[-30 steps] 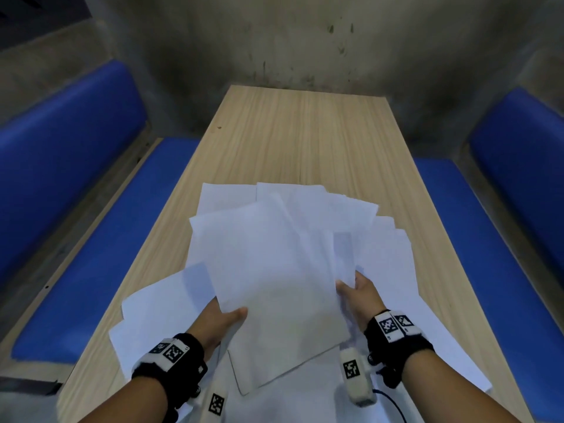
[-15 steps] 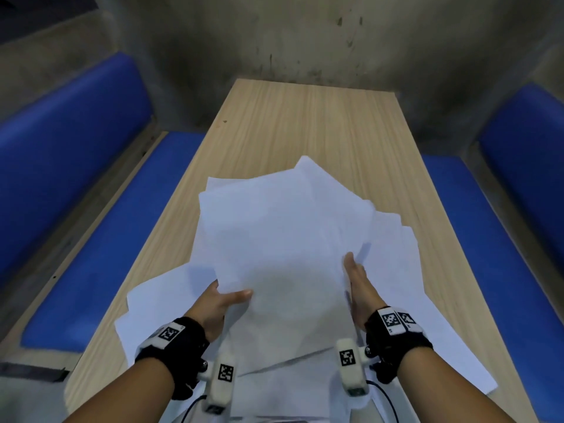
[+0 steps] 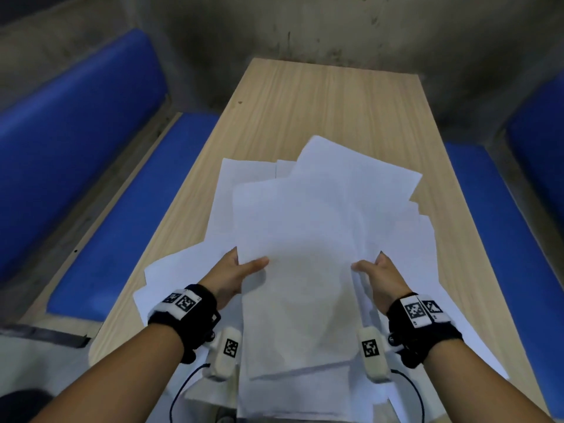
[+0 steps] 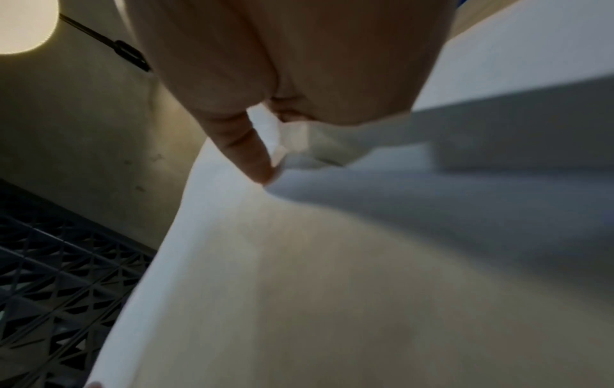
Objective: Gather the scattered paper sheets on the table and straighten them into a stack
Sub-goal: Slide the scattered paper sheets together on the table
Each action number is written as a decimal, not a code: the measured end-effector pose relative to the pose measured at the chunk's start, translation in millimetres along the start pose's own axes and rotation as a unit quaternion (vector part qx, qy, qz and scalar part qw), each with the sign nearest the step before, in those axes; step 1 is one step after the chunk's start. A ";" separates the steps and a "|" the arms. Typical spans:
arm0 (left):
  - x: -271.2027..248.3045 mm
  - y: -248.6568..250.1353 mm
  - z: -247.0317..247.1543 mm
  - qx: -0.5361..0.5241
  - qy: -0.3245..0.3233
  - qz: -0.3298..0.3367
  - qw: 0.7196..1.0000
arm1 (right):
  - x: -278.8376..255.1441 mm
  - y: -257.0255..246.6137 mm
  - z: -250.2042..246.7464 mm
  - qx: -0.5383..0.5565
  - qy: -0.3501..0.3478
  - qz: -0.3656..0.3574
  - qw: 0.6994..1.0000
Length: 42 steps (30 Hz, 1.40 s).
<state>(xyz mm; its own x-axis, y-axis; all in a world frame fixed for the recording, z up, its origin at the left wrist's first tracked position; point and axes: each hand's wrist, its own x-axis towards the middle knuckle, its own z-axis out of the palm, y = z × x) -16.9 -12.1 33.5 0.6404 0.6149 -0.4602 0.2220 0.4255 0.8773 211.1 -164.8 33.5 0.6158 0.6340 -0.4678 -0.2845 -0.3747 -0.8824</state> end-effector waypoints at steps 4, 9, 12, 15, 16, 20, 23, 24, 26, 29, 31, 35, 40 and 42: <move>-1.6 1.9 22.3 0.017 0.027 0.038 0.999 | -6.9 5.8 3.5 -0.039 -0.037 -0.019 0.998; -4.2 -8.6 -9.6 0.220 0.094 0.032 0.970 | -18.9 6.6 -42.3 -0.115 0.105 -0.032 0.987; -3.0 -22.7 -59.6 0.512 0.201 0.010 0.835 | -25.3 6.7 -67.0 -0.101 0.154 -0.025 0.983; 7.7 -23.7 -98.6 0.615 0.163 -0.061 0.769 | -34.7 3.3 -65.1 -0.088 0.158 -0.018 0.983; 12.6 -22.7 -106.0 0.637 0.139 -0.082 0.754 | -37.0 2.4 -62.0 -0.076 0.160 -0.015 0.984; 23.1 -13.9 -106.0 0.687 0.115 -0.104 0.710 | -28.1 14.4 -56.0 -0.083 0.185 0.016 0.979; 17.9 -11.9 -95.3 0.669 0.118 -0.104 0.726 | -22.3 22.3 -51.9 -0.077 0.201 0.023 0.976; 15.0 -13.4 -92.9 0.653 0.126 -0.106 0.739 | -22.3 22.4 -49.6 -0.076 0.202 0.026 0.976; 6.7 -14.4 -86.3 0.630 0.137 -0.109 0.757 | -20.1 24.2 -47.4 -0.073 0.204 0.029 0.976; -6.9 -6.0 -81.8 0.587 0.138 -0.091 0.792 | -17.4 26.1 -48.0 -0.069 0.205 0.031 0.976; -15.8 6.7 -86.3 0.515 0.145 -0.071 0.842 | -18.9 22.1 -51.4 -0.059 0.202 0.028 0.977; -25.3 24.6 -80.1 0.309 0.189 -0.036 0.931 | -22.5 13.3 -67.1 -0.029 0.210 0.011 0.977; 8.2 -12.5 -15.4 0.248 0.232 -0.092 0.936 | -5.7 33.1 -76.4 -0.042 0.229 0.007 0.973; 23.2 -23.6 7.7 0.273 0.256 -0.113 0.920 | 7.4 45.8 -78.5 -0.034 0.237 0.006 0.971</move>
<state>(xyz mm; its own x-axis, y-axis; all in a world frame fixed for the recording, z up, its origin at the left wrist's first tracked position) -1.6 -12.9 3.1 0.1329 0.8432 -0.5209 0.7332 0.2700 0.6242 260.2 -230.3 -6.5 0.8862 0.2538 -0.3876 -0.2539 -0.4337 -0.8645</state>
